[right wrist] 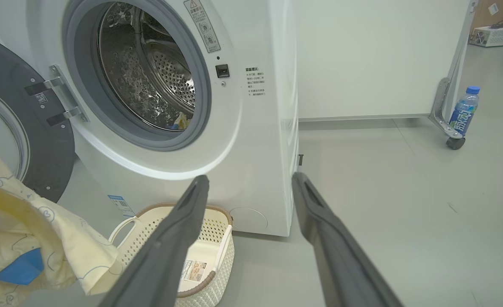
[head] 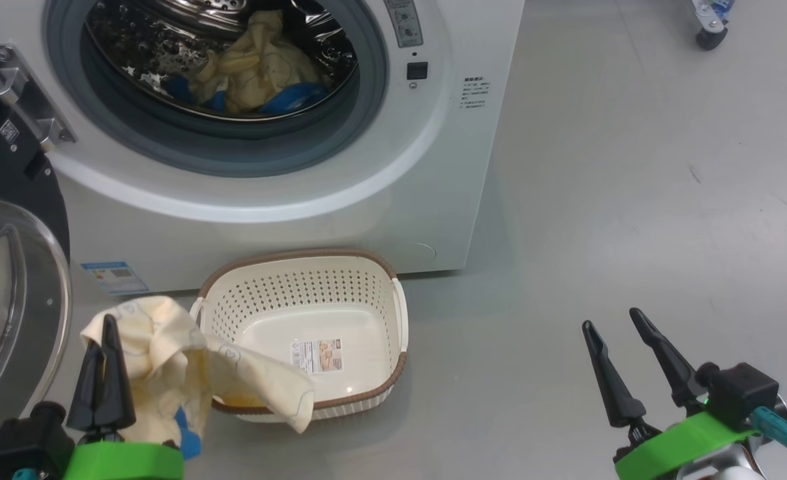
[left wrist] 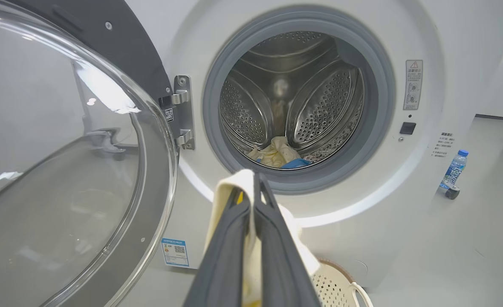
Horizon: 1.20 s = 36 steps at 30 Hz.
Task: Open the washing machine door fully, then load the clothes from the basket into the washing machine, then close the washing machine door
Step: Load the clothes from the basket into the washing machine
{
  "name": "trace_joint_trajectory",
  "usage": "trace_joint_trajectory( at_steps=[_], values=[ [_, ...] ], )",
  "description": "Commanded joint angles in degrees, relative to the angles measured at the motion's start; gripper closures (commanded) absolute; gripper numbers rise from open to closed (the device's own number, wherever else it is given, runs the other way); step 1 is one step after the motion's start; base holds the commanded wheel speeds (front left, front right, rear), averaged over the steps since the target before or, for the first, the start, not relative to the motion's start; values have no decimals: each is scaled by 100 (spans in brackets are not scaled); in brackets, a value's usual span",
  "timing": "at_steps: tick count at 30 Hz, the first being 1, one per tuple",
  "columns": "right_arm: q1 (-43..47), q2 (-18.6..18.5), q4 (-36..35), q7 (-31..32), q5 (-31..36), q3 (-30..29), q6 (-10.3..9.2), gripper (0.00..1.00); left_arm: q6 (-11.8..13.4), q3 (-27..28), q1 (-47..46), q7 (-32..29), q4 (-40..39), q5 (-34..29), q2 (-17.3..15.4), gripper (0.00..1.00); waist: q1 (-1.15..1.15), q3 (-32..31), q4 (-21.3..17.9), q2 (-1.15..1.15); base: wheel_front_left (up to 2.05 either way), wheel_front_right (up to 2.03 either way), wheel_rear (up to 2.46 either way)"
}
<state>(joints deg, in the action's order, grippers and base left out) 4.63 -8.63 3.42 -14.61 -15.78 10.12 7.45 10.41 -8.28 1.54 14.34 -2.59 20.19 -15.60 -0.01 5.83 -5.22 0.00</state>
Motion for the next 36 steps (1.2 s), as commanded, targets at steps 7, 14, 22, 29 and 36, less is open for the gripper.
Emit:
trace_joint_trajectory(
  at_steps=[7,14,22,29,36],
  values=[
    [-85,-121,-200,-32,20,64,3,0,46,253,-87,22,-227,6,-113,100,1,33,105,0,0,0,0],
    [-135,-110,-202,-33,21,81,3,0,40,219,-142,12,-218,24,-129,100,1,151,121,0,0,0,0],
    [-283,-81,-201,-35,24,82,3,0,-4,163,-427,16,-114,59,-101,100,1,558,133,0,0,0,0],
    [-447,-44,-184,-37,37,110,3,0,-162,80,-849,33,114,105,-46,100,1,986,153,0,0,0,0],
    [-650,-20,-192,-38,62,185,3,0,-445,-96,-1712,20,477,55,-83,100,1,1383,82,0,0,0,0]
  ],
)
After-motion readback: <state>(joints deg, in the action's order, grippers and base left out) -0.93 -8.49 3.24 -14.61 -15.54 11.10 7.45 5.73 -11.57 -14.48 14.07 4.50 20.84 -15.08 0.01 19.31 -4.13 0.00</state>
